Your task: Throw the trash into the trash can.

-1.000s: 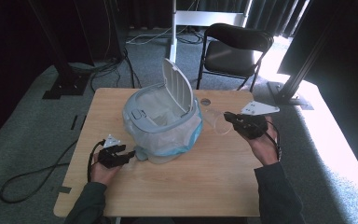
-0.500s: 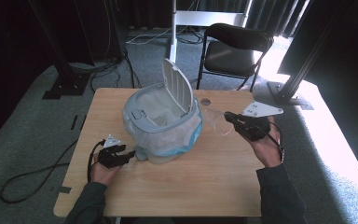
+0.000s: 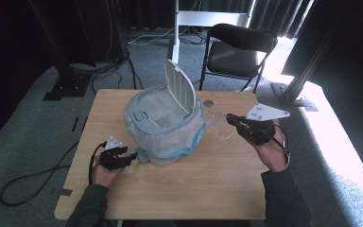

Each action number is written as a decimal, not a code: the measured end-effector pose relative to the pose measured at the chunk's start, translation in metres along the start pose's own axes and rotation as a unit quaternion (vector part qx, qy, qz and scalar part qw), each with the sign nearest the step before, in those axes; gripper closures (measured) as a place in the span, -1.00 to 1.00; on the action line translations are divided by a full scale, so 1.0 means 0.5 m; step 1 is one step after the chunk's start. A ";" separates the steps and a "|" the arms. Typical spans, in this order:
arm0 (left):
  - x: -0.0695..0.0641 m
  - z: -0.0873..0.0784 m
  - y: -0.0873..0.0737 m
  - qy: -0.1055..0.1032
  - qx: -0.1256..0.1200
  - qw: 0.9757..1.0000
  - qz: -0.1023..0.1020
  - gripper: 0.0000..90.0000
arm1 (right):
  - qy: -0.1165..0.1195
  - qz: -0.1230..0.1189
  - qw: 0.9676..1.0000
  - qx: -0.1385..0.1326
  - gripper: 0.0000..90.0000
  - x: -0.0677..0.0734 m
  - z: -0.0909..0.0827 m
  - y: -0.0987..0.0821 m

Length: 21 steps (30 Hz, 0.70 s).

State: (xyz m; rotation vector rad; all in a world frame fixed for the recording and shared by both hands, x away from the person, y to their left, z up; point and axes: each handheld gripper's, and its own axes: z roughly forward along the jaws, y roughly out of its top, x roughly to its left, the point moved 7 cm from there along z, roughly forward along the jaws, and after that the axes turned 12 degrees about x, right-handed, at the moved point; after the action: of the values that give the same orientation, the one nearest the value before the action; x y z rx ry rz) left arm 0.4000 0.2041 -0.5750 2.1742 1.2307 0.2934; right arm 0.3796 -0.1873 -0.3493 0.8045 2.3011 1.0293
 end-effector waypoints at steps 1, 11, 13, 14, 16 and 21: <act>0.000 0.000 0.000 0.000 0.000 1.000 0.000 -0.03 | 0.002 -0.002 1.000 -0.003 0.92 0.002 -0.001 0.002; 0.000 0.000 0.000 -0.001 0.000 1.000 0.000 -0.03 | 0.030 -0.017 0.999 -0.017 0.92 0.033 -0.006 0.028; 0.000 0.000 0.000 -0.001 0.000 1.000 0.000 -0.03 | 0.037 -0.019 0.999 -0.022 0.92 0.036 -0.008 0.032; 0.000 0.000 0.000 -0.001 0.000 1.000 -0.001 -0.03 | 0.039 -0.020 0.999 -0.025 0.92 0.037 -0.010 0.034; 0.000 0.000 0.000 -0.001 0.000 1.000 -0.001 -0.03 | 0.044 -0.020 0.998 -0.029 0.92 0.040 -0.013 0.038; 0.000 0.000 0.000 -0.001 0.000 1.000 -0.001 -0.03 | 0.058 -0.022 0.997 -0.039 0.92 0.048 -0.017 0.049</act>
State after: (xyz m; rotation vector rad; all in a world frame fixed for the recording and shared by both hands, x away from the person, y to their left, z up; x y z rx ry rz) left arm 0.4001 0.2042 -0.5751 2.1732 1.2308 0.2898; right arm 0.3648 -0.1616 -0.3299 0.6757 2.3481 1.1652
